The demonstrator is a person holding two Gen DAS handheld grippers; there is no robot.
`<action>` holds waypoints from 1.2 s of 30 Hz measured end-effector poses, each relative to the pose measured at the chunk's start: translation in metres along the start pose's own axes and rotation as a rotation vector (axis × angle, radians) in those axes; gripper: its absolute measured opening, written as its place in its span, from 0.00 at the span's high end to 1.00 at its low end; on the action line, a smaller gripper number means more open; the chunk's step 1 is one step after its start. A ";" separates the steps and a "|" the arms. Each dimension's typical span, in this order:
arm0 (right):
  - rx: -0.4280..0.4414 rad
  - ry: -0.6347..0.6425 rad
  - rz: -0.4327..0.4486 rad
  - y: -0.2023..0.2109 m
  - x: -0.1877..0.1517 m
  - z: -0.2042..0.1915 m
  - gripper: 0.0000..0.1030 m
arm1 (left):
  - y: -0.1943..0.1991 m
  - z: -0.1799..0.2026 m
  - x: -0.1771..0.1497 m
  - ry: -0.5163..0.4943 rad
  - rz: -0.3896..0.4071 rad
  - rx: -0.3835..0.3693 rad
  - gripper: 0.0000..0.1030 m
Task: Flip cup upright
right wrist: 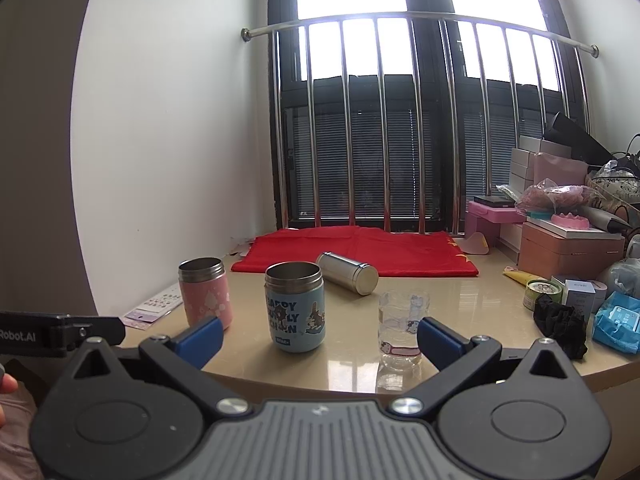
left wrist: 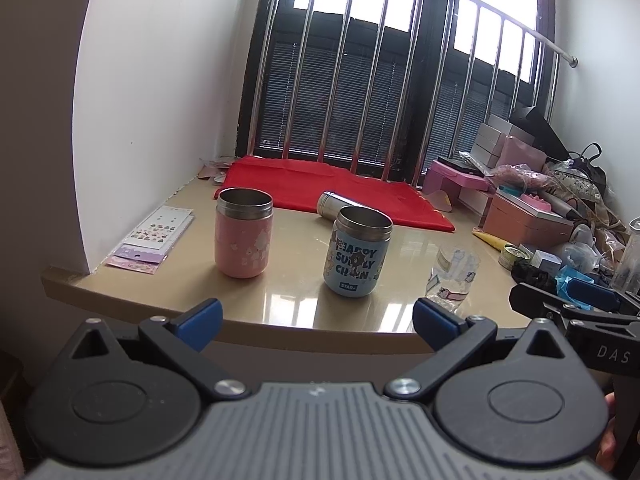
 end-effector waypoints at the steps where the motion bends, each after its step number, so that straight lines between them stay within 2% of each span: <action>1: 0.000 0.000 0.000 0.000 0.000 0.000 0.00 | 0.000 0.000 0.000 -0.001 0.000 0.000 0.00; 11: -0.003 0.004 0.000 0.001 0.005 0.001 0.00 | 0.000 0.000 0.007 -0.001 0.001 -0.010 0.00; 21: -0.018 0.018 -0.001 -0.016 0.040 0.001 0.00 | -0.014 0.000 0.053 -0.004 0.010 -0.048 0.00; 28: -0.091 0.045 -0.015 -0.047 0.073 0.000 0.00 | -0.046 -0.011 0.097 -0.019 0.005 -0.144 0.00; 32: -0.158 -0.030 -0.028 -0.067 0.085 0.006 0.00 | -0.076 -0.012 0.127 -0.054 -0.029 -0.200 0.00; 36: -0.201 -0.062 -0.044 -0.092 0.096 0.022 0.00 | -0.113 0.001 0.152 -0.116 -0.057 -0.216 0.00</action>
Point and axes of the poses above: each gripper's, at about its wrist camera, not at the fingertips, and y roughly against the way its jaws point, z to its right, x to its top, the point moved 9 cm from there along -y, roughly the way its jaws point, and after that the axes turned 1 degree about x, right-handed, at the moved point
